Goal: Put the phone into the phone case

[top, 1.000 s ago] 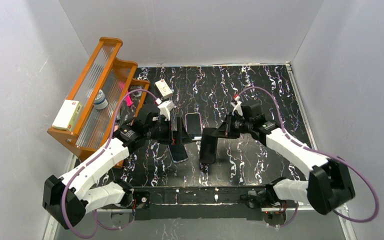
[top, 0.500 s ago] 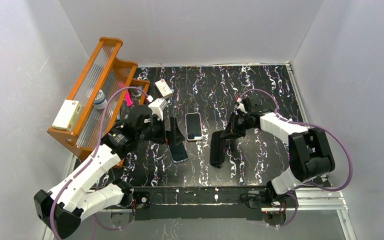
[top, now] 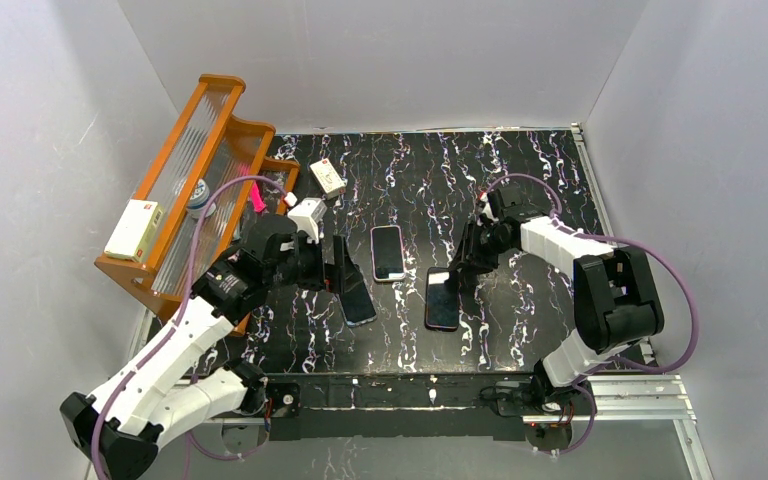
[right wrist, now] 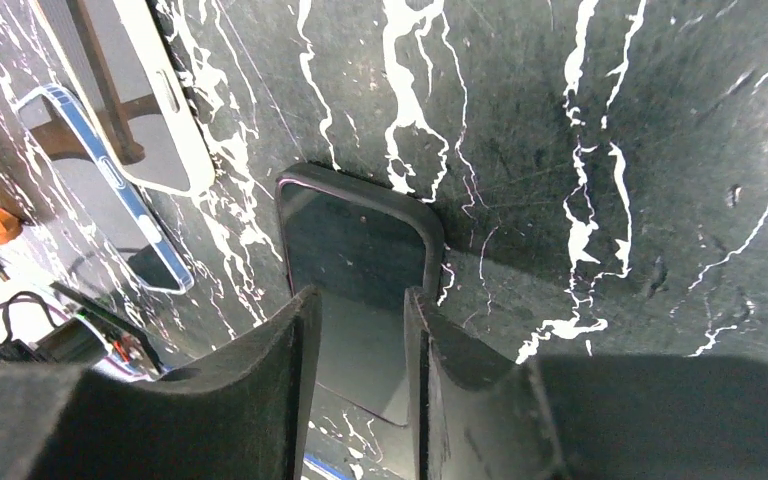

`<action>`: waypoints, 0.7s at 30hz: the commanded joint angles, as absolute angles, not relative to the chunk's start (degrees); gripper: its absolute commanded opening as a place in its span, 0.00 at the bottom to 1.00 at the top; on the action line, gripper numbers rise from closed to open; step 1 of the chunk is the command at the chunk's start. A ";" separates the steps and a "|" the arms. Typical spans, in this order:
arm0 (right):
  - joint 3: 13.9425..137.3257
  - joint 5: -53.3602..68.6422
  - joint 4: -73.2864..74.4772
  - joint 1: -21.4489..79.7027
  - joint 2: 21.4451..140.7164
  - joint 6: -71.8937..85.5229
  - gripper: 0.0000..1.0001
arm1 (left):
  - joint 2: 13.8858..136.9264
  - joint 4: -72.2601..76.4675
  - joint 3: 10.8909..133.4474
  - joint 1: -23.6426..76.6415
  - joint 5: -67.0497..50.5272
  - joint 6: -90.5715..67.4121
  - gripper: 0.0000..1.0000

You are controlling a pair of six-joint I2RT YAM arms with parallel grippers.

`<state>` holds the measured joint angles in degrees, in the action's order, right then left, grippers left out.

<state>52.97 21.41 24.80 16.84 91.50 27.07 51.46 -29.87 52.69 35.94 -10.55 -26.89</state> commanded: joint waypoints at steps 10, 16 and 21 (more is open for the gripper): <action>55.45 28.02 13.45 23.28 91.93 32.59 0.01 | 47.33 -31.08 53.66 35.86 -4.05 -27.71 0.98; 60.65 26.30 10.54 27.83 96.22 33.28 0.01 | 46.04 -31.15 53.43 35.86 -3.46 -28.20 0.98; 65.21 24.66 12.16 29.96 99.26 32.70 0.01 | 45.49 -31.47 53.53 35.86 -2.94 -28.13 0.98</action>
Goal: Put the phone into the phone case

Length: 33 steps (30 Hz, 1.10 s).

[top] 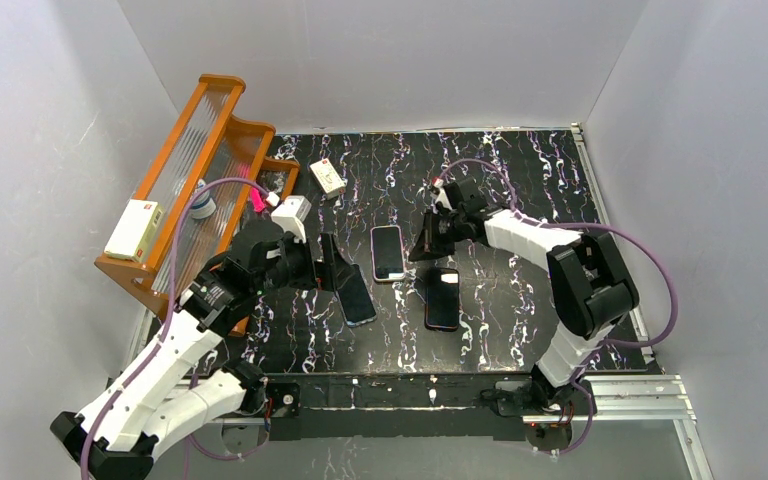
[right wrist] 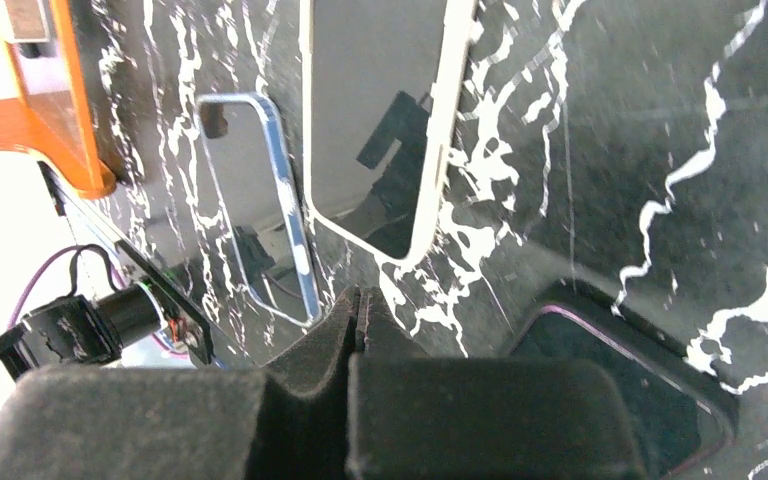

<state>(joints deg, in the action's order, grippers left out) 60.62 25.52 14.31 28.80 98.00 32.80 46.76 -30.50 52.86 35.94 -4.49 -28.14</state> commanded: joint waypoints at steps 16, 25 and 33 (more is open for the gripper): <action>58.91 15.51 10.59 33.12 107.52 34.98 0.01 | 44.83 -33.45 54.70 35.85 -1.44 -27.51 0.98; 63.23 17.75 14.41 33.08 96.94 33.84 0.01 | 45.79 -34.07 55.96 35.86 -0.79 -29.42 0.98; 60.49 14.39 17.91 33.12 82.36 33.79 0.34 | 46.24 -32.29 56.12 35.86 2.04 -32.06 0.98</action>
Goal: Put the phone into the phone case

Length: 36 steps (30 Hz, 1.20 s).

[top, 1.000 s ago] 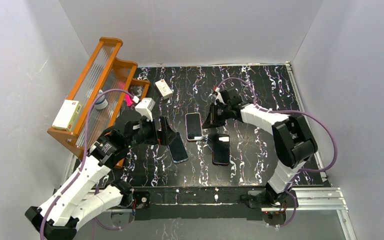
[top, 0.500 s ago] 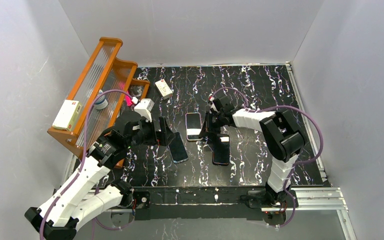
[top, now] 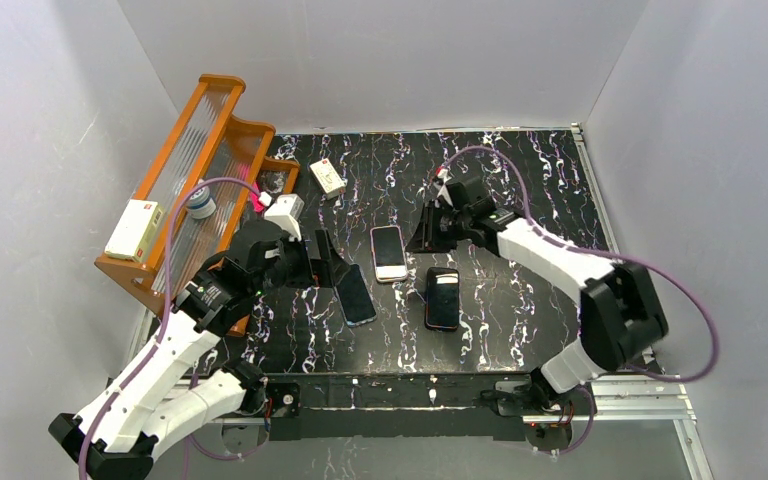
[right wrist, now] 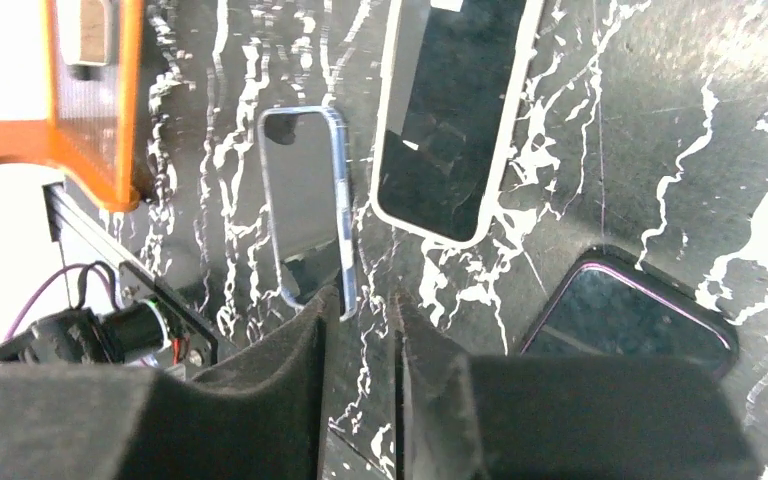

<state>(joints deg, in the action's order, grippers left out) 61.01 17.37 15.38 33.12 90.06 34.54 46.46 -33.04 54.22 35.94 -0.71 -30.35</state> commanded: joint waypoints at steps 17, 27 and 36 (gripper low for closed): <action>58.57 4.79 27.38 33.08 57.47 32.98 0.99 | 45.54 -27.20 55.55 35.86 4.52 -36.17 0.98; 55.64 1.93 24.88 33.06 49.11 35.02 0.99 | 43.07 -25.34 53.41 35.85 5.50 -37.17 0.98; 55.58 3.13 24.81 33.13 49.59 35.65 0.99 | 42.39 -24.99 53.05 35.86 7.06 -37.67 0.98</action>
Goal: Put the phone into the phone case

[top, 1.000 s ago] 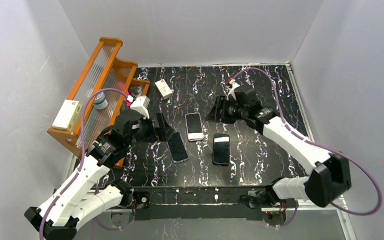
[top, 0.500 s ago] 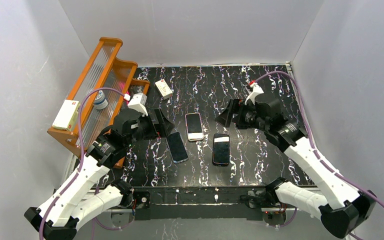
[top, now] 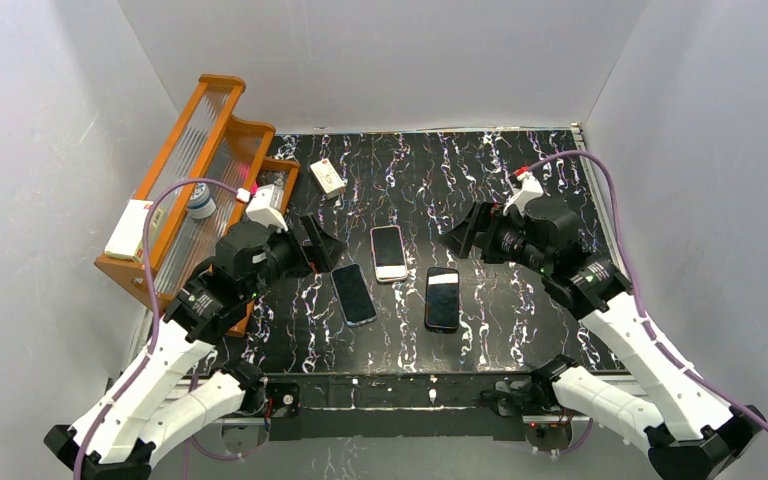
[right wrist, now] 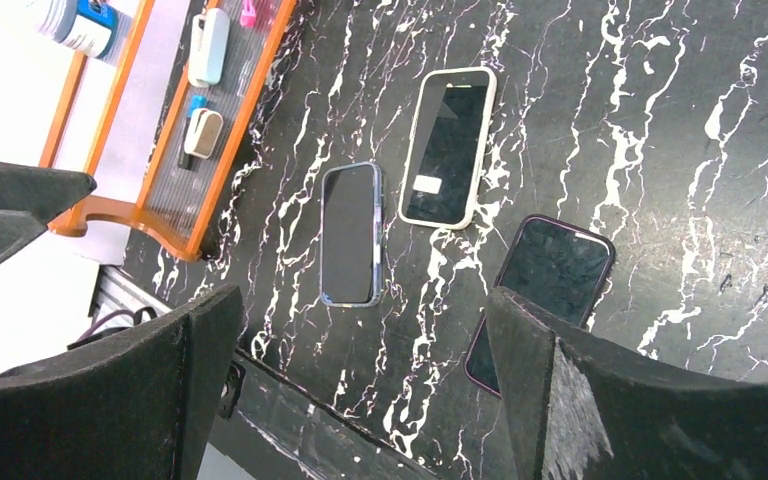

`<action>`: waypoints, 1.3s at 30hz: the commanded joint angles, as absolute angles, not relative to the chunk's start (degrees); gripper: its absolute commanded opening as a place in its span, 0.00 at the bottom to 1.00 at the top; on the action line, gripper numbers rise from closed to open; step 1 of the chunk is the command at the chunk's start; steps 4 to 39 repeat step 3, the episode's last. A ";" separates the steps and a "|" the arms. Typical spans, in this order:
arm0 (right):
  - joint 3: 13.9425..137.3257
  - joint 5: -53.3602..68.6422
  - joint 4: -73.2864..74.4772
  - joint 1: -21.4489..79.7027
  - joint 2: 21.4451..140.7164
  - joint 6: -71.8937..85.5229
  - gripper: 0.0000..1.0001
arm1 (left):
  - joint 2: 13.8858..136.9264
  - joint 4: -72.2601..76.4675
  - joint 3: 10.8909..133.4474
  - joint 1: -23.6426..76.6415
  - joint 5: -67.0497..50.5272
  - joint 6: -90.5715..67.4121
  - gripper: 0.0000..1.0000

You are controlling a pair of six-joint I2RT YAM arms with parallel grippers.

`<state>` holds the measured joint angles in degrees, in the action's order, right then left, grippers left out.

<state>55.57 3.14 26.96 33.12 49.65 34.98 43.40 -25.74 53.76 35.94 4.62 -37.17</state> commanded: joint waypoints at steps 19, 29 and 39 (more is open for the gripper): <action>55.38 3.25 24.62 33.07 49.72 35.87 0.99 | 41.71 -24.63 52.71 35.86 7.57 -37.63 0.98; 55.38 3.25 24.62 33.07 49.72 35.87 0.99 | 41.71 -24.63 52.71 35.86 7.57 -37.63 0.98; 55.38 3.25 24.62 33.07 49.72 35.87 0.99 | 41.71 -24.63 52.71 35.86 7.57 -37.63 0.98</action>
